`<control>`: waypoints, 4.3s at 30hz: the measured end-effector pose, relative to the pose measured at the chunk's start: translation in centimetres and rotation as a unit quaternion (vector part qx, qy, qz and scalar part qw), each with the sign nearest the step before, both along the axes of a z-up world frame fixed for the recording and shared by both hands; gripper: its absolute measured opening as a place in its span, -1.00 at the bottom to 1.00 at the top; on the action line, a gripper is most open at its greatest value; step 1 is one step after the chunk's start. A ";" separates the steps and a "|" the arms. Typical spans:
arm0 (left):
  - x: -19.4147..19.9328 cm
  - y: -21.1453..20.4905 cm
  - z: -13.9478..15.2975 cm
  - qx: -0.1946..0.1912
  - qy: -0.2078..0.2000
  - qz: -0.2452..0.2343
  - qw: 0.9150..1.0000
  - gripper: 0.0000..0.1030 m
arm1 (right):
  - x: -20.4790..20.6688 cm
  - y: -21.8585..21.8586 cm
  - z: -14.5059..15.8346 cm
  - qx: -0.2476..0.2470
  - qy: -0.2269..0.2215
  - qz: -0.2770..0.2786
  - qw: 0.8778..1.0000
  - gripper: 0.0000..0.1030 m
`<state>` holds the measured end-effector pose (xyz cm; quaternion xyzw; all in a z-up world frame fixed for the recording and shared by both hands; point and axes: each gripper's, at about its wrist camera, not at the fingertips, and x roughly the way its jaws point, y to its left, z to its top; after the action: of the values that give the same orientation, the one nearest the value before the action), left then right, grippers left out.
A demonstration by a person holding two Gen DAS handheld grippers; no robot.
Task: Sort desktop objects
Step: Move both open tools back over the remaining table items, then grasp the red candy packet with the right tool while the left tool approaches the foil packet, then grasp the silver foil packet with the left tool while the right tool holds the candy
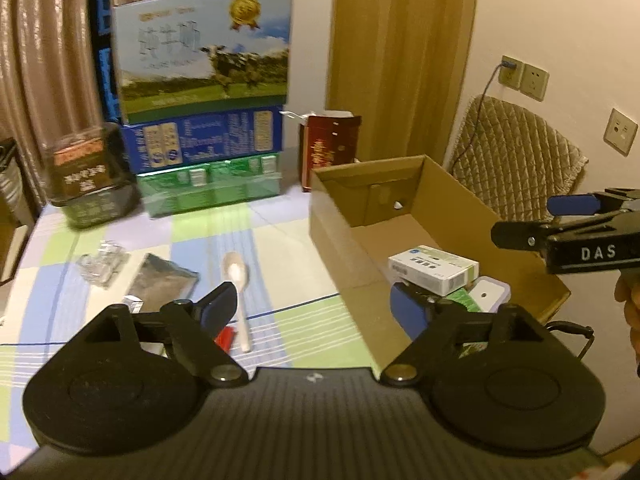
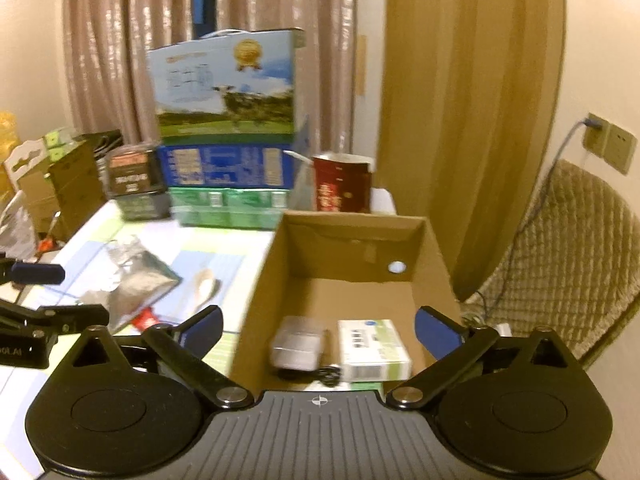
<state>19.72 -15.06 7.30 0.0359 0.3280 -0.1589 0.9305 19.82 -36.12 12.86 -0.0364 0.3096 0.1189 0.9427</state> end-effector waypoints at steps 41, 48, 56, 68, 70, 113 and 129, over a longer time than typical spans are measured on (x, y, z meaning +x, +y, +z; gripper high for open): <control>-1.7 18.8 -5.4 0.060 0.049 0.076 0.994 0.97 | 1.8 17.4 -8.0 -0.050 0.058 0.181 0.981 0.96; 3.0 19.1 -7.6 0.077 0.073 0.037 0.994 0.97 | 6.3 20.3 -11.3 -0.088 0.093 0.235 0.964 0.81; 8.4 19.1 -10.2 0.090 0.090 -0.007 0.992 0.96 | 10.4 23.5 -15.6 -0.169 0.120 0.309 0.928 0.41; 13.9 18.2 -13.5 0.109 0.116 -0.056 0.986 0.87 | 13.9 25.6 -19.6 -0.221 0.141 0.345 0.901 0.14; 14.6 18.1 -13.9 0.109 0.120 -0.061 0.985 0.87 | 14.4 25.7 -19.8 -0.216 0.145 0.347 0.901 0.10; 8.9 14.7 -14.9 0.076 0.215 -0.082 0.970 -0.30 | 9.2 21.7 -19.4 -0.113 0.261 0.245 0.927 -0.50; 3.6 14.9 -14.4 0.075 0.236 -0.058 0.967 -0.07 | 3.2 19.8 -19.3 -0.088 0.271 0.236 0.929 -0.45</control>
<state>23.28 -0.12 -7.12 0.0859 0.5465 -0.1917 0.8107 23.01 -16.30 -6.49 -0.1579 0.5447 0.3153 0.7609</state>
